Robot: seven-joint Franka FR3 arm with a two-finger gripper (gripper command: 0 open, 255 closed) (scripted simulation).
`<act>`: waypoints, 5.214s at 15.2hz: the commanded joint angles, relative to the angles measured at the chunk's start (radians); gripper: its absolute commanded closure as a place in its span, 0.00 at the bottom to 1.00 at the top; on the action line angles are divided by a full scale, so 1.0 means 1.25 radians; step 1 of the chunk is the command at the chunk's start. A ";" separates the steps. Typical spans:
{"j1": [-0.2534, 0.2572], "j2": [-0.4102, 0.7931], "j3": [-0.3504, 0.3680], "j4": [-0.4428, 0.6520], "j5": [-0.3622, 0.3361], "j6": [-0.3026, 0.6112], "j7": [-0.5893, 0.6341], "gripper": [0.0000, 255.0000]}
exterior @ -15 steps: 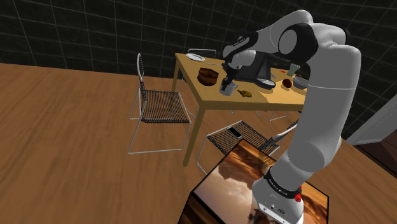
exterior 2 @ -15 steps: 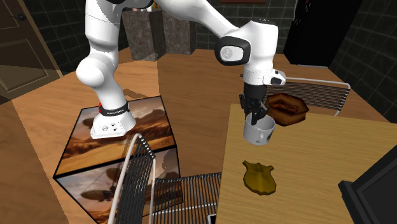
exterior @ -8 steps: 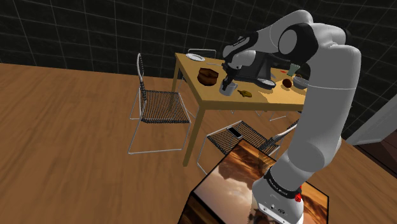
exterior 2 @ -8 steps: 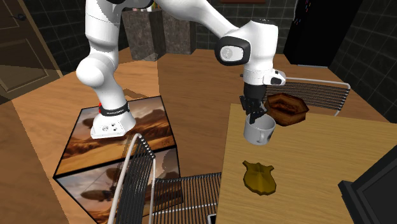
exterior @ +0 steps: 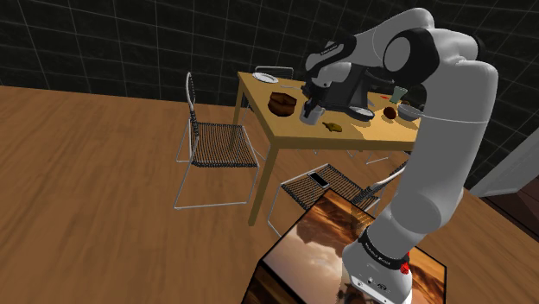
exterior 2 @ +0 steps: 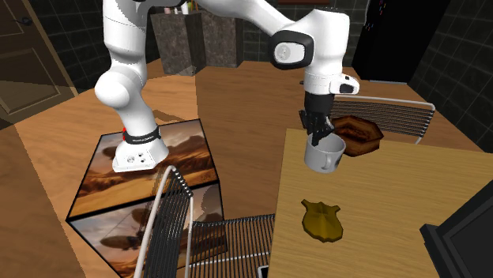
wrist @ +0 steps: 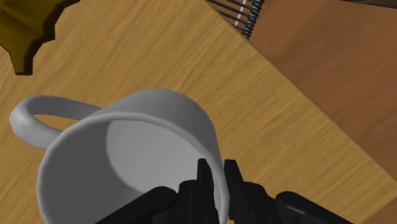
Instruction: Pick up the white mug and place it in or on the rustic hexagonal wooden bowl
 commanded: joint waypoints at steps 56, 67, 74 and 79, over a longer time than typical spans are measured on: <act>-0.017 0.295 0.045 0.612 0.055 -0.322 0.126 1.00; -0.017 0.295 0.045 0.612 0.055 -0.323 0.126 0.00; -0.033 0.296 0.044 0.720 0.053 -0.426 0.135 0.00; -0.033 0.296 0.044 0.720 0.053 -0.426 0.135 0.00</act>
